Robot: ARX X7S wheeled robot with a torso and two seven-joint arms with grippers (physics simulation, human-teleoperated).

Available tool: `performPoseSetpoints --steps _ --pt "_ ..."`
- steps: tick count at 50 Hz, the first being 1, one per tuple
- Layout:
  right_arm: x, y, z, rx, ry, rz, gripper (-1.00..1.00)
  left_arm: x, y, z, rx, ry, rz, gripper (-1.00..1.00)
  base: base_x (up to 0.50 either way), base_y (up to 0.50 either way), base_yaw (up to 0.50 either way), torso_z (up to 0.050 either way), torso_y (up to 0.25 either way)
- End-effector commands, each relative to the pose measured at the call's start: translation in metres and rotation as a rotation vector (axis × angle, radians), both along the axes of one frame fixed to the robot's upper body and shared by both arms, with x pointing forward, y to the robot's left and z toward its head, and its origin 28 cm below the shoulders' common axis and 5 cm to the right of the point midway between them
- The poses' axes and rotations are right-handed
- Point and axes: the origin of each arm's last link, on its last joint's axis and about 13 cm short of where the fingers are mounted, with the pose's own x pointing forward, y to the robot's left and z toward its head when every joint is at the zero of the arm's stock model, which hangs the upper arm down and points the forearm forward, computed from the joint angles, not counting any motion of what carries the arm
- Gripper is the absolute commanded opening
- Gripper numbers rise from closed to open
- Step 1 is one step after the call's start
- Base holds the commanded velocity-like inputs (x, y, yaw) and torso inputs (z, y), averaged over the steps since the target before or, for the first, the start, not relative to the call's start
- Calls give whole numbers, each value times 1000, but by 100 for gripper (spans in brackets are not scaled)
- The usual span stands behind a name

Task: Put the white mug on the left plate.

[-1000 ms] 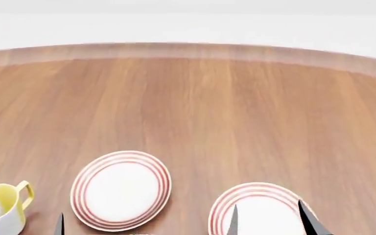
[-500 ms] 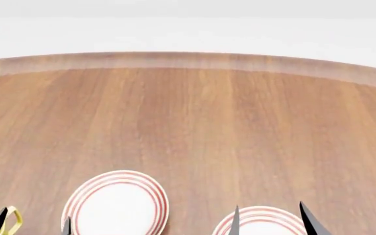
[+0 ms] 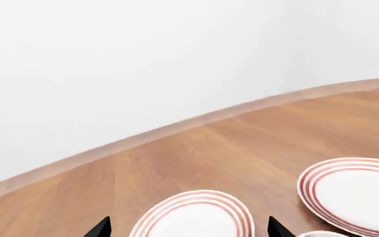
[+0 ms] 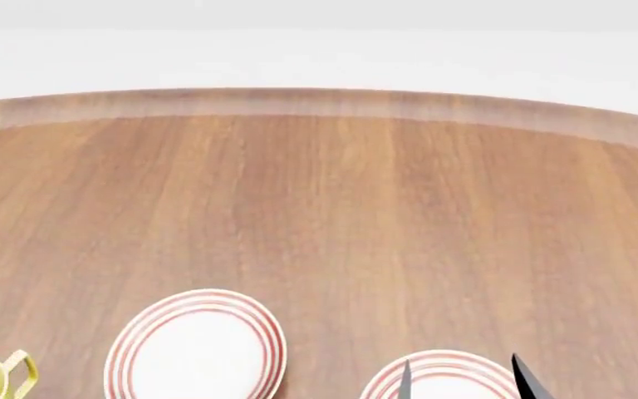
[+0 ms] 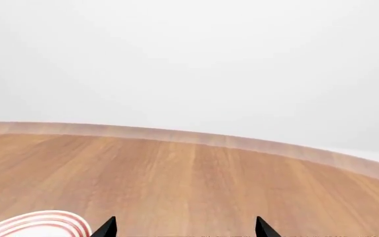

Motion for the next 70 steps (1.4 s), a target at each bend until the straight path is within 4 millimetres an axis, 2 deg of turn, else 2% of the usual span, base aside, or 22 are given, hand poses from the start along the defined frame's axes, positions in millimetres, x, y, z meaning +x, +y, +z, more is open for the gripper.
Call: performPoseSetpoints --steps 1,8,21,28,35,48,59,70 --pt "0 0 -4 10 2 -2 100 -42 22 -6 51 -16 -128 100 0 0 0 0 0" --pt "0 1 -3 5 3 4 100 -61 30 -8 82 -8 -156 100 0 0 0 0 0" --pt "1 2 -3 4 6 2 100 -88 43 -8 20 10 -222 100 0 0 0 0 0" --pt "1 2 -3 4 4 2 100 -87 39 -21 41 47 -269 100 0 0 0 0 0" --pt "0 2 -2 6 1 0 100 -87 35 -26 51 56 -309 100 0 0 0 0 0" --pt "1 2 -2 6 2 -3 100 -98 32 -41 64 96 -391 100 0 0 0 0 0" --pt "1 2 -1 9 -1 -3 100 -96 25 -52 74 129 -440 100 0 0 0 0 0" --pt "-1 2 2 14 -4 4 100 -89 20 -55 90 133 -471 100 0 0 0 0 0"
